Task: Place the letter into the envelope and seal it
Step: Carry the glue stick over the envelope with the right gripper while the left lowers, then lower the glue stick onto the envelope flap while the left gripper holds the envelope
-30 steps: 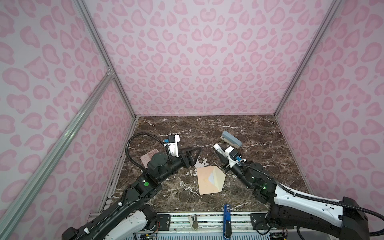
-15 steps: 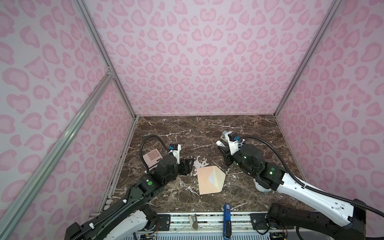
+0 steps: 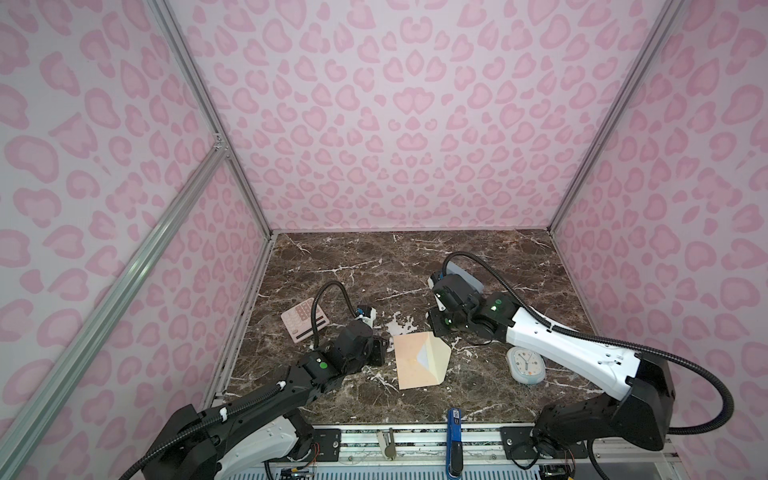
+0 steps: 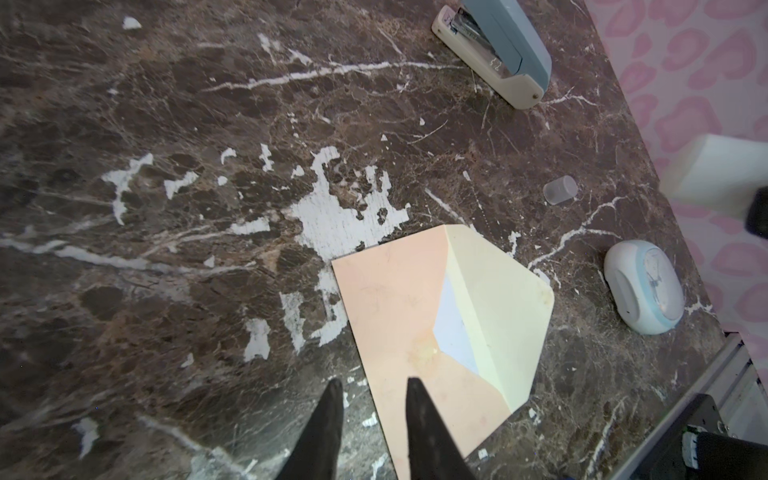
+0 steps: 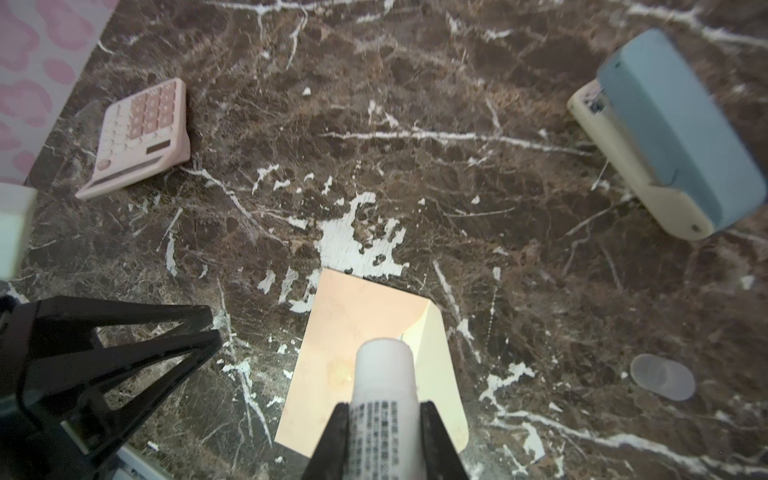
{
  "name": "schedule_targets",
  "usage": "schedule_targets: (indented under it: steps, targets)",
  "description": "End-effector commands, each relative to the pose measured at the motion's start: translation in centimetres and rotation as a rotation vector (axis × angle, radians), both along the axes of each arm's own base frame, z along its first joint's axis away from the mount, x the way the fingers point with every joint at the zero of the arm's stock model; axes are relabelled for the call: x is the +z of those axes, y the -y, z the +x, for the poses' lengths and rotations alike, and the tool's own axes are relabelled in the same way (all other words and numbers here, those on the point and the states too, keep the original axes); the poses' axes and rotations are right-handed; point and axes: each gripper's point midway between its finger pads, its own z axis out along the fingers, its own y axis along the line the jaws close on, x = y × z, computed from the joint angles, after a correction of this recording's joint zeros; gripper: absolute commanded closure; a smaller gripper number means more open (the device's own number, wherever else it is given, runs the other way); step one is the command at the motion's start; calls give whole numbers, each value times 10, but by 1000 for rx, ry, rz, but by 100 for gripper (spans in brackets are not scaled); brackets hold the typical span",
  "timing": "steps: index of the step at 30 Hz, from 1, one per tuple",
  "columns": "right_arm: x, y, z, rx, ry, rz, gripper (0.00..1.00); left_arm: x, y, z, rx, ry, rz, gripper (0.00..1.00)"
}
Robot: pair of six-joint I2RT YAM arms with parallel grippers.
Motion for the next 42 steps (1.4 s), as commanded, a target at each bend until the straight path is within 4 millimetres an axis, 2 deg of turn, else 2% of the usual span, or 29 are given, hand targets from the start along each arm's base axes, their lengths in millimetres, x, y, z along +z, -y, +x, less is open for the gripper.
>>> schedule_targets:
  steps: [1, 7, 15, 20, 42]
  targets:
    - [-21, -5, -20, -11, -179, -9, 93, 1, 15, 2, -16, 6, -63, 79]
    - [-40, -17, -27, -23, -254, -38, 91, -21, 25, -5, -24, -56, -83, 91]
    - [-58, -24, -34, -38, -323, -78, 91, -34, 43, -13, -57, -101, -164, 96]
    - [-64, -25, -35, -57, -352, -91, 92, -42, 49, -19, -67, -128, -201, 96]
    - [-88, -37, -40, -64, -435, -118, 92, -74, 47, -28, -78, -202, -132, 96]
